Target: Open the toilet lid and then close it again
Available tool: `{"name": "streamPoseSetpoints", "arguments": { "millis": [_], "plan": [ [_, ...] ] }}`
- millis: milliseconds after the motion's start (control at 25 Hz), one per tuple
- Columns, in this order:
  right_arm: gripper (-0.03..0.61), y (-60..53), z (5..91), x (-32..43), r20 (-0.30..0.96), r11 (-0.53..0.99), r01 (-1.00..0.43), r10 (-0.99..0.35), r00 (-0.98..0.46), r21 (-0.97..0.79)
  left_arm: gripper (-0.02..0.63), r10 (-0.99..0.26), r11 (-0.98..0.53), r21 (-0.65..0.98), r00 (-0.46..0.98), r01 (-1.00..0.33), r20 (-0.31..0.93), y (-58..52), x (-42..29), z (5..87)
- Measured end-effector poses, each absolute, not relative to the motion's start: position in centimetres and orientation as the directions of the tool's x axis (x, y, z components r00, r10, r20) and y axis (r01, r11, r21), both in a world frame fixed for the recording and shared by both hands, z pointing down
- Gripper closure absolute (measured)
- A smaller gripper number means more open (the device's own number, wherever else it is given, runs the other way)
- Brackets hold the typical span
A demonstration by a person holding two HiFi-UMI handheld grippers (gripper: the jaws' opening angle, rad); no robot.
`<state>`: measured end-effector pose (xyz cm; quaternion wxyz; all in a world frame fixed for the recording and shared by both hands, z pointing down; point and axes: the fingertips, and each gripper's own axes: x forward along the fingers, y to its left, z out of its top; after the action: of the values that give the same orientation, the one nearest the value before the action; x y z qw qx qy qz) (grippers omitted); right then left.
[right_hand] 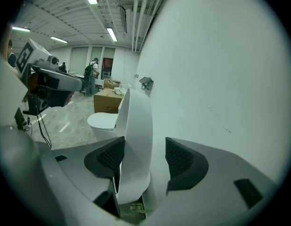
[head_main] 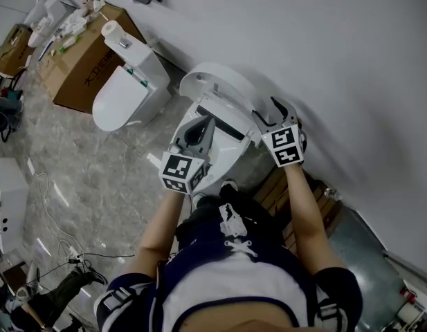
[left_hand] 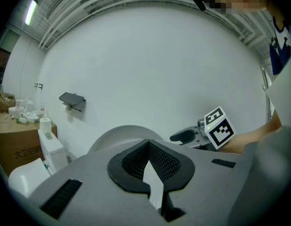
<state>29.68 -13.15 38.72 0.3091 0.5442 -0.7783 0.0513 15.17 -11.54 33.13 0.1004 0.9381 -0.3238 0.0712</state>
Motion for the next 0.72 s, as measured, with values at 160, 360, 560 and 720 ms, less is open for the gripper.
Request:
{"name": "streamPoseSetpoints", "arguments": {
  "millis": [160,360,560,720],
  "plan": [
    [0.304,-14.0,38.8,30.7,0.533,0.394,-0.884,-0.819,-0.213,0.252,0.607,-0.572,-0.784,0.145,0.793,-0.604,0.210,-11.2,16.5,33.5],
    [0.304,-15.0,38.6,31.9,0.529,0.381,-0.888,-0.825,-0.200,0.258,0.607,-0.558,-0.793,0.148,0.802,-0.591,0.215,-11.1,18.0,33.6],
    [0.305,-15.7,38.6,32.8,0.521,0.364,-0.897,-0.832,-0.191,0.252,0.607,-0.550,-0.799,0.146,0.806,-0.584,0.218,-11.0,18.8,33.6],
    [0.305,-16.1,38.5,33.6,0.517,0.355,-0.900,-0.836,-0.184,0.253,0.607,-0.552,-0.800,0.135,0.804,-0.585,0.221,-11.0,19.6,33.7]
  ]
}}
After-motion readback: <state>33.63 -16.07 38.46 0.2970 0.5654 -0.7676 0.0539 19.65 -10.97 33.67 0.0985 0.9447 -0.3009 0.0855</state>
